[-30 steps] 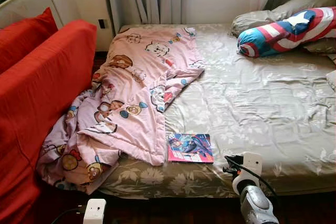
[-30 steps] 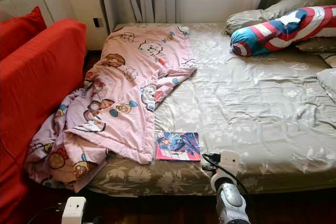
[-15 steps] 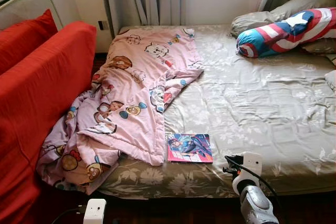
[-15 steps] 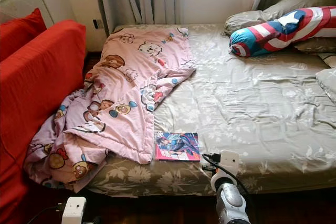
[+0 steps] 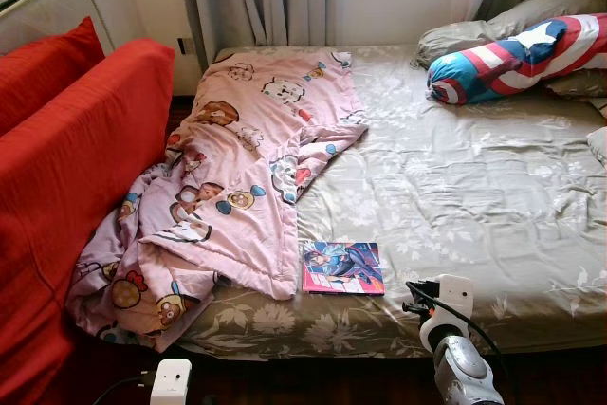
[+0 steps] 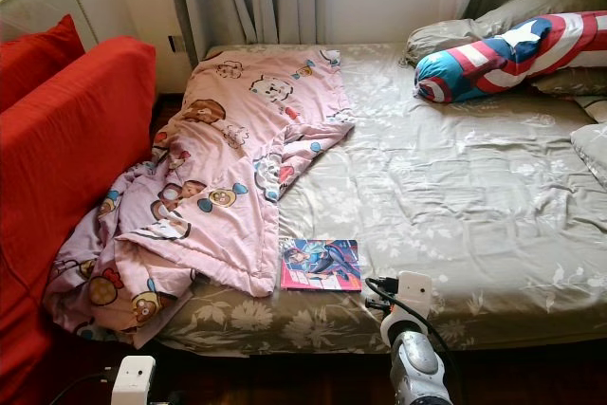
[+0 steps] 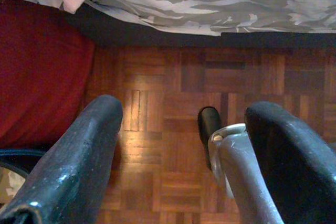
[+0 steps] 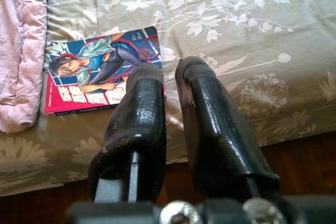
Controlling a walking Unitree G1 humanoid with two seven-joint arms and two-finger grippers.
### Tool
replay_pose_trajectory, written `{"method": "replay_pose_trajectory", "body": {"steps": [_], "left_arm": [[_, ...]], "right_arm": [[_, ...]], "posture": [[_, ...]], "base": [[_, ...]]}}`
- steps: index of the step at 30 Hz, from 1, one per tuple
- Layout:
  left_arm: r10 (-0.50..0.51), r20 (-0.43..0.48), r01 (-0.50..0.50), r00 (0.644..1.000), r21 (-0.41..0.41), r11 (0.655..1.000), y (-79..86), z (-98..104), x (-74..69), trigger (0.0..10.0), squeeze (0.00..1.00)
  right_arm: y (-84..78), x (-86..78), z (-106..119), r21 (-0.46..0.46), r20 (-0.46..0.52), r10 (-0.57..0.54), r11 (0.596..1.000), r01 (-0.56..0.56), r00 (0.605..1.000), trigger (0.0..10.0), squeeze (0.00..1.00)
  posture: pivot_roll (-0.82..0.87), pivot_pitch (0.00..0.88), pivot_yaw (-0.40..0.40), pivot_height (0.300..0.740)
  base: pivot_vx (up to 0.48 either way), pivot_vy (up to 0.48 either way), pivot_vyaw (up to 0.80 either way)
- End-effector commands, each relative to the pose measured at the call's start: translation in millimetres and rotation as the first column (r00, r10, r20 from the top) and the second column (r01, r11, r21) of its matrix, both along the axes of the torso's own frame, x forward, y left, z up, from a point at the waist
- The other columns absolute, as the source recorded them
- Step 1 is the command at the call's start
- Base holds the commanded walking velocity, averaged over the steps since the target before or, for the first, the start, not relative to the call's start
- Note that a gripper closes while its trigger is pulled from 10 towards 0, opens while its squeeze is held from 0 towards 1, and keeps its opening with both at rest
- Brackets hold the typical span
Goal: Clean up the room
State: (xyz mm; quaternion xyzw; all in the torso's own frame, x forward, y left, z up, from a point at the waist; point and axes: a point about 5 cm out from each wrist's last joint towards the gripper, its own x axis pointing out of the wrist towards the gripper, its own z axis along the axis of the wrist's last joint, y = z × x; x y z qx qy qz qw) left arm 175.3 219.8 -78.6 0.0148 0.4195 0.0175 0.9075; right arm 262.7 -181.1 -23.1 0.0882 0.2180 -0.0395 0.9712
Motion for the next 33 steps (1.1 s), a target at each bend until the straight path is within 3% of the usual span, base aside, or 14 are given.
{"method": "replay_pose_trajectory", "body": {"steps": [1,22,33], "left_arm": [[0.004,-0.020,-0.004,1.000,-0.002,1.000,1.3,-2.1,-4.5,10.0,0.00],[0.007,-0.015,-0.007,1.000,-0.001,1.000,1.2,-1.8,-4.0,10.0,0.00],[0.028,0.051,-0.028,0.998,0.003,1.000,1.4,1.5,-1.1,10.0,0.00]], "right_arm": [[1.7,0.5,-0.5,0.004,-0.010,0.007,1.000,-0.006,1.000,10.0,0.00],[4.2,0.7,-0.6,-0.001,-0.011,0.024,1.000,-0.024,1.000,10.0,0.00],[6.2,0.6,-0.6,-0.004,-0.008,0.039,0.999,-0.039,0.999,10.0,0.00]], "posture": [[0.04,0.022,-0.004,0.740],[0.04,0.022,-0.007,0.740],[0.04,0.021,-0.008,0.740]], "base": [[0.247,0.000,0.00],[0.256,0.000,0.00],[0.000,0.000,0.00]]}}
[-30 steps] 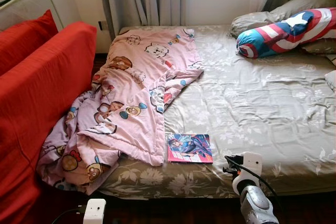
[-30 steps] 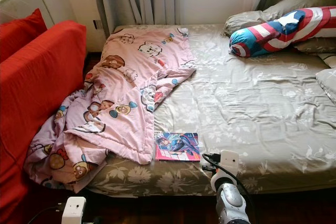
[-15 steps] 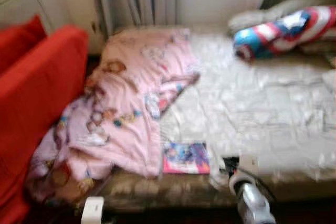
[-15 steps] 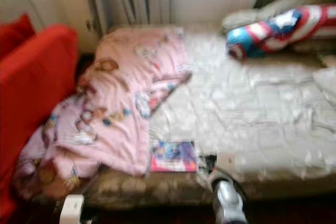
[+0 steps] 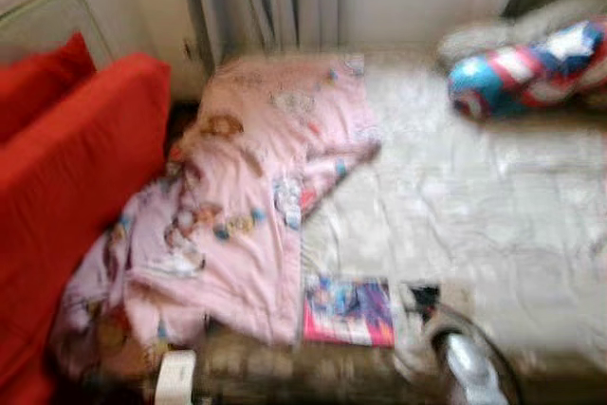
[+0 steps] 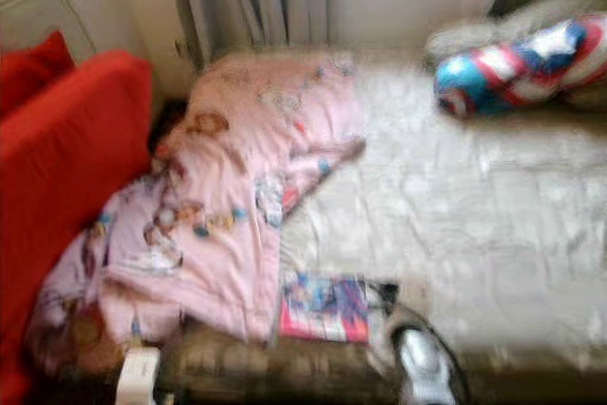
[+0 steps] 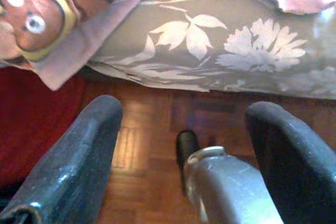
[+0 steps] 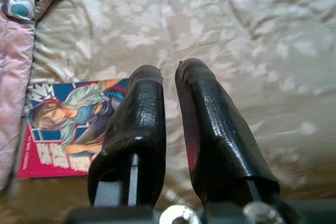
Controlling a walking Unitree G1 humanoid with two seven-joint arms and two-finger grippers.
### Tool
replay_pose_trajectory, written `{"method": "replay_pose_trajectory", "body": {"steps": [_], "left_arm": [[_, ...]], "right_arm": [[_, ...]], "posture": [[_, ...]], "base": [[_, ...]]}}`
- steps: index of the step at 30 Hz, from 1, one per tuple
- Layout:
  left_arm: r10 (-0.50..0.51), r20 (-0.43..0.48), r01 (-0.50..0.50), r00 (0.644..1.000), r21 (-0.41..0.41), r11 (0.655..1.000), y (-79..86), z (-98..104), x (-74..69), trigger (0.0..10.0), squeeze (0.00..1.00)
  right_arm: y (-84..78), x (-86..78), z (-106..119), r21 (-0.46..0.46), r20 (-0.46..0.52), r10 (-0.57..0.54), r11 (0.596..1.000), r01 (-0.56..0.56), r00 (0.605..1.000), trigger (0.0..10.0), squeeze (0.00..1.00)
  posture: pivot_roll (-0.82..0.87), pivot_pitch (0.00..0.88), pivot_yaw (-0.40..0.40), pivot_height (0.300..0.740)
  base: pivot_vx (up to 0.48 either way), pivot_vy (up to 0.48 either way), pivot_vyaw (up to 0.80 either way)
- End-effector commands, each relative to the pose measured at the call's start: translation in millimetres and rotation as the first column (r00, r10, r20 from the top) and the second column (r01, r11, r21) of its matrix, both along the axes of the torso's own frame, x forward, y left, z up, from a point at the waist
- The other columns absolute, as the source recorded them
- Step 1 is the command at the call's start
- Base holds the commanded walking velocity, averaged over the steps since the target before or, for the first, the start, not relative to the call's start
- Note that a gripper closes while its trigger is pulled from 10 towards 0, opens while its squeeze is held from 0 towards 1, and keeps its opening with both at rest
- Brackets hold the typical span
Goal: Clean up the room
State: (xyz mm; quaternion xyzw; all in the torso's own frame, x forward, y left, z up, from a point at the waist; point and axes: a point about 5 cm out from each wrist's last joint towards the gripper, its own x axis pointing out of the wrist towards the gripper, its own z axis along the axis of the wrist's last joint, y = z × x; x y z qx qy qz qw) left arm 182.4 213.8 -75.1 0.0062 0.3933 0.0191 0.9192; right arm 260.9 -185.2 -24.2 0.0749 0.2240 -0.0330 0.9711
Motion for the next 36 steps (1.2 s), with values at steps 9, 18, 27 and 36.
{"method": "replay_pose_trajectory", "body": {"steps": [9,18,27,36], "left_arm": [[0.004,0.105,-0.003,0.994,-0.011,1.000,4.6,5.0,-2.1,10.0,0.00],[-0.055,0.418,0.066,0.907,-0.012,0.998,-2.9,47.4,49.2,10.0,0.00],[-0.066,0.632,0.077,0.772,0.010,0.997,-11.1,90.5,76.1,10.0,0.00],[-0.070,0.689,0.089,0.722,0.008,0.996,-10.3,108.7,76.6,10.0,0.00]], "right_arm": [[12.4,5.3,4.1,0.017,0.032,0.032,0.999,-0.032,0.999,10.0,0.00],[12.6,9.2,8.7,0.011,0.063,0.043,0.999,-0.043,0.997,10.0,0.00],[15.7,11.5,11.6,0.010,0.085,0.061,0.998,-0.062,0.995,10.0,0.00],[16.0,18.0,24.0,-0.002,0.184,0.065,0.998,-0.066,0.981,10.0,0.00]], "posture": [[0.04,0.010,-0.005,0.740],[0.03,0.000,-0.005,0.740],[0.02,0.000,-0.005,0.740],[-0.01,0.000,0.017,0.740]], "base": [[0.000,0.000,0.00],[0.000,0.000,0.00],[0.000,0.000,0.00],[0.000,0.000,0.00]]}}
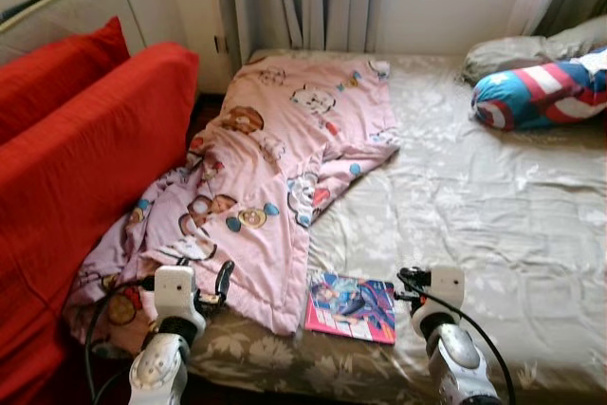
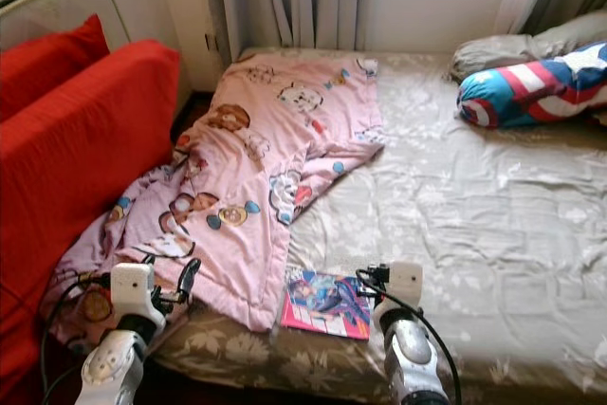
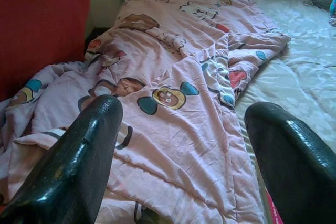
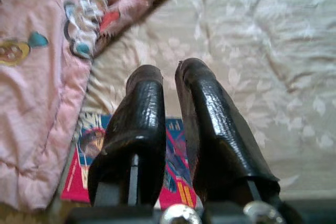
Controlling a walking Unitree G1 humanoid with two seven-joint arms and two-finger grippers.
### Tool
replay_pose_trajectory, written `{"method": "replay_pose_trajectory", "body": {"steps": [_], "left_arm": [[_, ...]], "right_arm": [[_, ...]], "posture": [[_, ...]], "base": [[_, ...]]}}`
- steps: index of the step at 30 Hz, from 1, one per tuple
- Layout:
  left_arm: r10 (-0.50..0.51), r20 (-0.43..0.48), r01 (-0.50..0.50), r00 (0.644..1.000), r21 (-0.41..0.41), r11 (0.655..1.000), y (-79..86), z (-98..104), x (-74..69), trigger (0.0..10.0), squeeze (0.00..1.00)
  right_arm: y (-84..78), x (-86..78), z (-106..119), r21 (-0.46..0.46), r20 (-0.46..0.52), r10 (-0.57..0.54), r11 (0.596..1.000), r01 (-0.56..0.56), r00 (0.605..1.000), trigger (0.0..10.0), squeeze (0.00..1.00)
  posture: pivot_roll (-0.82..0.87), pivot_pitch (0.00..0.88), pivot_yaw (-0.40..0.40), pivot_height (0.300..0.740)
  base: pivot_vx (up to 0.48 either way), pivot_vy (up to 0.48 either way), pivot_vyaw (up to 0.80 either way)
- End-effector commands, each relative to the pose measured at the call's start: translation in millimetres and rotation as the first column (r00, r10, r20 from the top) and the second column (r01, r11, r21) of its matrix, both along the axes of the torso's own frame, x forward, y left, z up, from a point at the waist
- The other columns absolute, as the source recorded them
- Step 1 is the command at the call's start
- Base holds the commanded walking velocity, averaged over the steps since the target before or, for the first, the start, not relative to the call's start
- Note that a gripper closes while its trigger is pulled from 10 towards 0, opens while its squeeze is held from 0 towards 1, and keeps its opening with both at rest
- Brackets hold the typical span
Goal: Clean up the room
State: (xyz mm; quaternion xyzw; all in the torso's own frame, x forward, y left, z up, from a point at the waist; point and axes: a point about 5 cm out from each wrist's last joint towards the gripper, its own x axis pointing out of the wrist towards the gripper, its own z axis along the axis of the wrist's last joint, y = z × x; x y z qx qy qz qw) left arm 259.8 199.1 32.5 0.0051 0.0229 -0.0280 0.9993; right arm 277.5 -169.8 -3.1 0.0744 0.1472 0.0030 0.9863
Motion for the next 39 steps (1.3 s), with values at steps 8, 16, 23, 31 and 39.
{"method": "replay_pose_trajectory", "body": {"steps": [8,16,23,31,39], "left_arm": [[0.027,0.033,-0.026,0.999,-0.027,0.999,5.6,19.5,17.6,10.0,0.00],[0.054,0.069,-0.051,0.996,-0.042,0.998,6.5,29.5,18.1,10.0,0.00],[0.051,0.045,-0.049,0.998,-0.045,0.998,5.6,25.3,14.7,10.0,0.00],[0.053,0.060,-0.050,0.997,-0.053,0.997,4.7,32.6,22.1,10.0,0.00],[0.075,0.078,-0.070,0.994,-0.066,0.995,4.9,34.8,16.6,10.0,0.00]], "right_arm": [[-4.9,10.8,21.0,-0.017,0.135,-0.008,1.000,0.011,0.991,10.0,0.00],[-4.7,9.7,26.5,-0.032,0.181,0.000,0.999,0.006,0.983,10.0,0.00],[-16.9,8.9,30.9,-0.059,0.204,-0.014,0.998,0.026,0.979,10.0,0.00],[-19.1,13.2,42.3,-0.061,0.249,-0.027,0.997,0.043,0.968,10.0,0.00],[-14.7,12.2,42.7,-0.060,0.256,-0.015,0.998,0.031,0.967,10.0,0.00]], "posture": [[-0.02,0.000,0.017,0.740],[-0.01,0.000,-0.006,0.740],[-0.04,0.000,0.004,0.740],[-0.05,0.000,-0.014,0.740],[0.00,0.000,-0.035,0.740]], "base": [[0.000,0.000,0.00],[0.000,0.000,0.00],[0.000,0.000,0.00],[0.000,0.000,0.00],[0.000,0.000,0.00]]}}
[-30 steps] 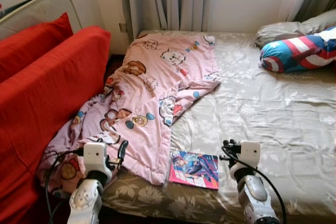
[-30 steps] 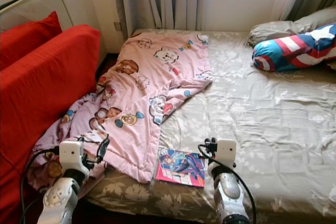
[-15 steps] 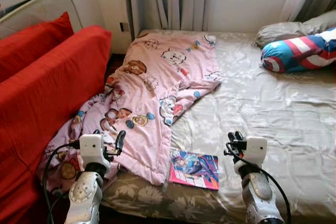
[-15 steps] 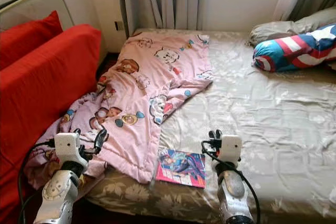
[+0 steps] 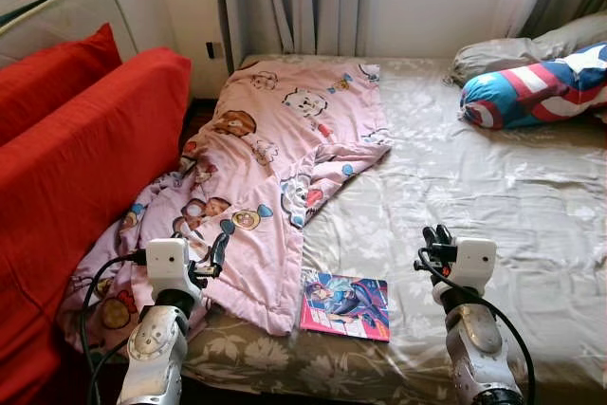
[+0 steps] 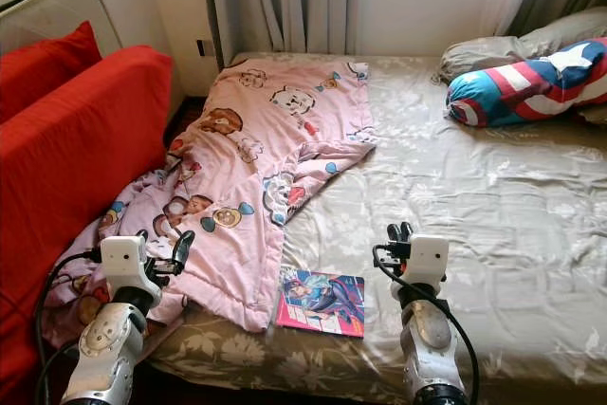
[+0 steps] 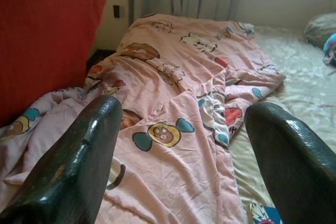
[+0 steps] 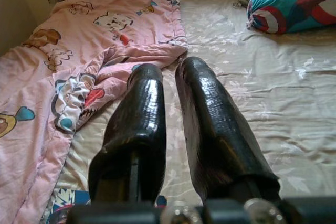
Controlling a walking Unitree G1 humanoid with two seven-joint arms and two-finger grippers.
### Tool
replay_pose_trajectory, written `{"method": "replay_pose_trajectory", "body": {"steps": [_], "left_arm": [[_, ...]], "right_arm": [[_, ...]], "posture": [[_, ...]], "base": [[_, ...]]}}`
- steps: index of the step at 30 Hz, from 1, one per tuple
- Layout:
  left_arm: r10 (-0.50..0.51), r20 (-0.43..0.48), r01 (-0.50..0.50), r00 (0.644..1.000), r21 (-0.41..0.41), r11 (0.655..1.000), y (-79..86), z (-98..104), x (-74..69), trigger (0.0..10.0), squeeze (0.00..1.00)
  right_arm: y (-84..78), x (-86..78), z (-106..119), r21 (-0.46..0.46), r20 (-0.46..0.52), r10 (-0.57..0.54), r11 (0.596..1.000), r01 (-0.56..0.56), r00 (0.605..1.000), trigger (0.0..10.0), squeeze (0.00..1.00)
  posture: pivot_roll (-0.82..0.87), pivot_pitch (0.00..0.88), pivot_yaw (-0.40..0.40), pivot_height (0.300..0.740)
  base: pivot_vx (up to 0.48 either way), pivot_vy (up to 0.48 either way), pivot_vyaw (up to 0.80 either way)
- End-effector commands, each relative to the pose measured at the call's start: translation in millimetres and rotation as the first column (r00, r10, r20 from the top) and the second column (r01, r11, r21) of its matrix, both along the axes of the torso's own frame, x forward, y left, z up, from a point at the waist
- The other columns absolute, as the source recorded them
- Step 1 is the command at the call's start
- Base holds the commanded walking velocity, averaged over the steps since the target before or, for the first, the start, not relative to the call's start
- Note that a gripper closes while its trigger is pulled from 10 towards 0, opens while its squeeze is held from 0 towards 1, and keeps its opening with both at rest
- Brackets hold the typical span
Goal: Clean up the room
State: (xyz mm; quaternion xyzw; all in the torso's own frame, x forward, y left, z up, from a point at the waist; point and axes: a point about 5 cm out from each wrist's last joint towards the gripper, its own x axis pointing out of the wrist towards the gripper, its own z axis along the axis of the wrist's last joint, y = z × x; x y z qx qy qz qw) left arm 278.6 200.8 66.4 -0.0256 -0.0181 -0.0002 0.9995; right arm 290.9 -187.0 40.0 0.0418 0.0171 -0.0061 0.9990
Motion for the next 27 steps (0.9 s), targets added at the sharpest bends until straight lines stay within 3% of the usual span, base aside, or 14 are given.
{"method": "replay_pose_trajectory", "body": {"steps": [1,8,17,21,27], "left_arm": [[0.020,-0.001,-0.020,1.000,-0.001,1.000,4.0,1.1,-2.4,10.0,0.00],[0.015,-0.017,-0.014,1.000,0.011,1.000,8.2,-0.4,-6.3,10.0,0.00],[0.038,-0.015,-0.038,0.999,0.007,0.999,6.5,0.4,-24.1,10.0,0.00],[0.047,-0.009,-0.047,0.999,0.000,0.999,5.9,2.7,-26.3,10.0,0.00],[0.035,-0.016,-0.035,0.999,0.005,0.999,5.8,5.9,-20.9,10.0,0.00]], "right_arm": [[4.6,-0.6,-0.2,0.004,-0.003,0.011,1.000,-0.011,1.000,10.0,0.00],[10.6,1.6,3.4,0.018,0.014,-0.001,1.000,0.001,1.000,10.0,0.00],[9.9,1.8,8.0,-0.017,0.020,0.030,0.999,-0.030,0.999,10.0,0.00],[16.1,5.2,12.5,-0.023,0.027,0.045,0.999,-0.044,0.999,10.0,0.00],[18.3,4.2,10.7,-0.028,0.011,0.036,0.999,-0.036,0.999,10.0,0.00]], "posture": [[0.00,0.000,-0.035,0.740],[0.00,0.000,-0.014,0.740],[0.05,0.016,-0.052,0.740],[0.04,0.010,-0.044,0.740],[0.03,0.017,-0.034,0.702]], "base": [[0.000,0.000,0.00],[0.000,0.000,0.00],[0.000,0.000,0.00],[0.000,0.000,0.00],[0.000,0.000,0.00]]}}
